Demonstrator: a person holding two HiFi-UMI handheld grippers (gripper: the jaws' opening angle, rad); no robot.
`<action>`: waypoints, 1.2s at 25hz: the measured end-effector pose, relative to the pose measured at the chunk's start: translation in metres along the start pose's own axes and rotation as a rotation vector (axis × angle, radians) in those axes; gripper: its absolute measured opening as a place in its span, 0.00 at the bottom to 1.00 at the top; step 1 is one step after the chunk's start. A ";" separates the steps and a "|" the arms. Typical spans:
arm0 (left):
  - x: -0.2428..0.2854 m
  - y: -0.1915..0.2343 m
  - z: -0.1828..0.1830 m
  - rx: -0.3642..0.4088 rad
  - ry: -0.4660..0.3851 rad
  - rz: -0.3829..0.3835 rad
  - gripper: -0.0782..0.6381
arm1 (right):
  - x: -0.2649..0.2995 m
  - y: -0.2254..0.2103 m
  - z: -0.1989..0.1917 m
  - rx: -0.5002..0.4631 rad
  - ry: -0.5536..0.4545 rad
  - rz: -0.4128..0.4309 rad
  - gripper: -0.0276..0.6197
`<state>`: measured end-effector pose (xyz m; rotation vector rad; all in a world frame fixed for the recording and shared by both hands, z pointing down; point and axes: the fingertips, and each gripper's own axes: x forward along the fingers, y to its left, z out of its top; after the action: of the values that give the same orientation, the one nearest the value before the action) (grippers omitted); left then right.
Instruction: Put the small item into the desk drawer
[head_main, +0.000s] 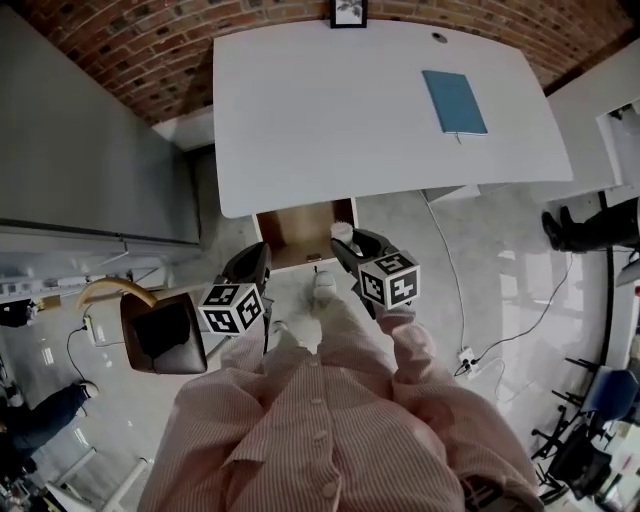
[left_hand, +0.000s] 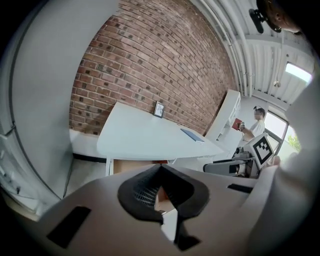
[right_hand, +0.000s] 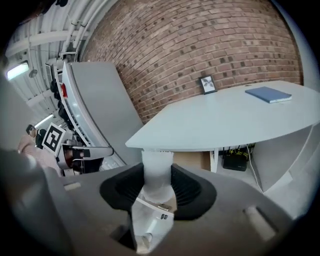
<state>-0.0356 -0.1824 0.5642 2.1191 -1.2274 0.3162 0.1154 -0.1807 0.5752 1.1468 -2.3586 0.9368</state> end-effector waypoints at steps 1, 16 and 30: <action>0.003 0.002 -0.004 -0.012 0.003 0.013 0.11 | 0.005 -0.002 -0.002 -0.011 0.019 0.011 0.30; 0.049 0.043 -0.050 -0.136 0.041 0.112 0.11 | 0.104 -0.042 -0.053 -0.187 0.249 0.043 0.30; 0.093 0.076 -0.097 -0.181 0.066 0.089 0.11 | 0.189 -0.060 -0.108 -0.419 0.417 0.042 0.30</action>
<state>-0.0396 -0.2085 0.7167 1.8893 -1.2648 0.2999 0.0506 -0.2382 0.7835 0.6664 -2.1011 0.5808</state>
